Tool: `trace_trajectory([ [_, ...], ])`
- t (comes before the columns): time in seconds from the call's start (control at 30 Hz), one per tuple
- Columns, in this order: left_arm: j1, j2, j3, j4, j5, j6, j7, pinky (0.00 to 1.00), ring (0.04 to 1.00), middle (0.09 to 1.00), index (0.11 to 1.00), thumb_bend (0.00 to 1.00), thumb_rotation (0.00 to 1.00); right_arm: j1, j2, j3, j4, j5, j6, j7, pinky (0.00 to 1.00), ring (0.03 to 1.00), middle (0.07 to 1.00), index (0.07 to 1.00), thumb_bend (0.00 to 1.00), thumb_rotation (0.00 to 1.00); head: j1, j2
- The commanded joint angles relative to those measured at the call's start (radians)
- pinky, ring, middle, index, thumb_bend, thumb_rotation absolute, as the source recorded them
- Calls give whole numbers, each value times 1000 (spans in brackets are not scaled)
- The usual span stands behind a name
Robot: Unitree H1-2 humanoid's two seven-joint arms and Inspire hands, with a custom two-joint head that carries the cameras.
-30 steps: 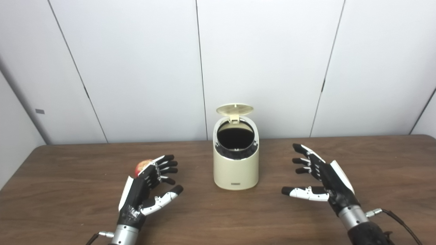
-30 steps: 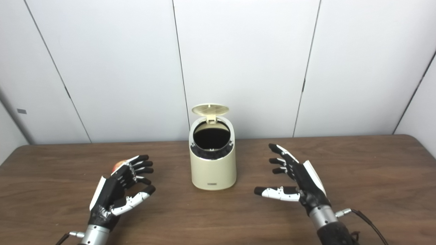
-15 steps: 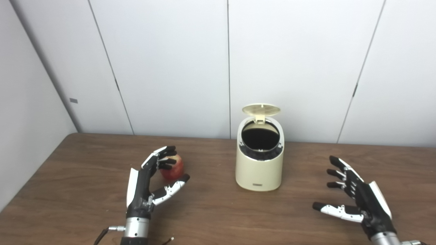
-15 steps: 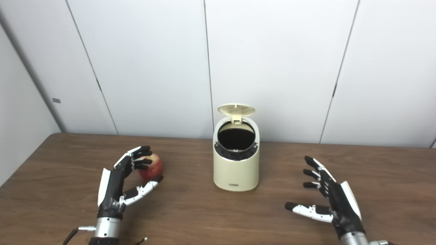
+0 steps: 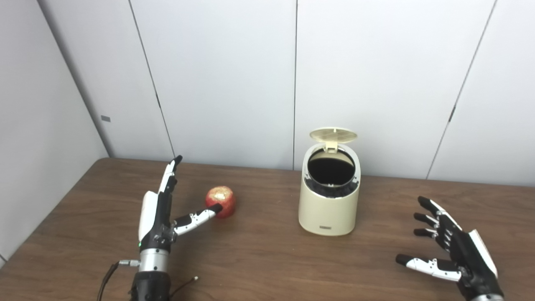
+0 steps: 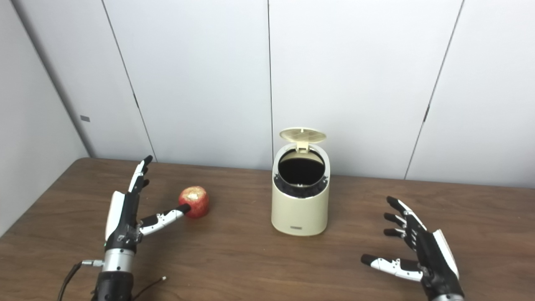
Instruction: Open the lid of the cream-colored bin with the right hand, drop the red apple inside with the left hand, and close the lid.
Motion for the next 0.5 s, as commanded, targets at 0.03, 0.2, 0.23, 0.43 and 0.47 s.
trace_trajectory([
  [0.03, -50, 36, -14, 9, 9, 28, -9, 911, 974, 998, 1000, 952, 317, -30, -17, -12, -34, 18, -11, 2, 737, 865, 939, 899, 747, 0, 2, 1],
  [0.2, -72, 56, -56, 30, 33, 147, -52, 821, 917, 949, 1000, 980, 344, -32, -21, -15, -41, 18, -7, 0, 727, 856, 939, 896, 758, 0, -3, 5],
  [0.23, -77, 61, -66, 39, 42, 159, -54, 822, 917, 941, 1000, 982, 337, -31, -21, -16, -46, 17, -1, 0, 726, 854, 939, 896, 756, 0, -3, 5],
  [0.43, -103, 80, -107, 100, 73, 184, -41, 790, 897, 926, 980, 998, 346, -32, -22, -18, -55, 15, 3, -1, 749, 850, 935, 897, 746, 0, -3, 5],
  [0.47, -107, 83, -113, 111, 79, 183, -34, 783, 888, 916, 967, 990, 328, -32, -23, -18, -54, 18, 2, 1, 750, 851, 936, 897, 744, 0, -3, 5],
])
